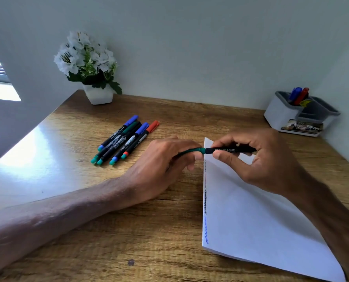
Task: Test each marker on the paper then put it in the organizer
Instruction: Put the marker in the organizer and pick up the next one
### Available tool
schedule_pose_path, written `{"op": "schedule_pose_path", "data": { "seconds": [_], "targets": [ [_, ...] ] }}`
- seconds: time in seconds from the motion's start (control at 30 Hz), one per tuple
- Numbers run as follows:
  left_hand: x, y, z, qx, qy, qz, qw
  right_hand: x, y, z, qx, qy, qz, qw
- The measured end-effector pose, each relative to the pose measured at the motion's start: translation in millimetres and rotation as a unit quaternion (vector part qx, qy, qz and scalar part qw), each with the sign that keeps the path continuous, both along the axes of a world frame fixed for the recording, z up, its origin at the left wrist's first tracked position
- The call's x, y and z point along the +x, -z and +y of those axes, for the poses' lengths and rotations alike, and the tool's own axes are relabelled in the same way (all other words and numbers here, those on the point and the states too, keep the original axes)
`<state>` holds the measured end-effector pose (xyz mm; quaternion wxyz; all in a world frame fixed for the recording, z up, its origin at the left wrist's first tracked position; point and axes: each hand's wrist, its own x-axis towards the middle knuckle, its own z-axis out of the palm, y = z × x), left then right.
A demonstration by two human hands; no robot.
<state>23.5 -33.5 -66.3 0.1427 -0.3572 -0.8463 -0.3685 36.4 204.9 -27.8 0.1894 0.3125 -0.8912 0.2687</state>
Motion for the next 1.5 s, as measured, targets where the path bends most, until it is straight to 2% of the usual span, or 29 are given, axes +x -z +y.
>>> {"op": "schedule_pose_path", "data": {
  "seconds": [0.2,0.43,0.53,0.63,0.7,0.87,1.03,1.2,1.37,1.5],
  "targets": [
    [0,4,-2,0.006,0.008,0.027,1.0,-2,6,-2,-0.021,-0.016,-0.001,1.0],
    [0,2,3,0.01,-0.008,0.053,0.999,-9,9,2,-0.054,0.001,-0.056,0.997],
    [-2,-1,13,0.074,-0.03,0.042,0.996,-12,0,5,-0.007,0.008,-0.025,1.0],
    [2,-3,28,0.158,-0.042,-0.003,0.987,-16,-4,14,0.061,0.075,0.024,0.995],
    [1,-3,36,0.186,-0.049,-0.02,0.981,-19,-8,24,0.056,0.106,0.036,0.992],
    [-10,-4,56,0.171,-0.055,-0.02,0.984,-27,-22,58,-0.094,0.16,0.037,0.982],
    [-16,-2,71,0.089,-0.024,0.017,0.996,-37,-37,90,-0.212,0.241,0.084,0.943],
    [-20,2,71,0.067,-0.034,0.027,0.997,-48,-71,103,-0.285,0.274,0.152,0.906],
    [-23,5,70,0.068,-0.04,0.012,0.997,-73,-96,109,-0.225,0.269,0.208,0.913],
    [-24,7,70,0.055,-0.052,0.0,0.997,-94,-91,113,-0.135,0.273,0.198,0.932]
  ]
}}
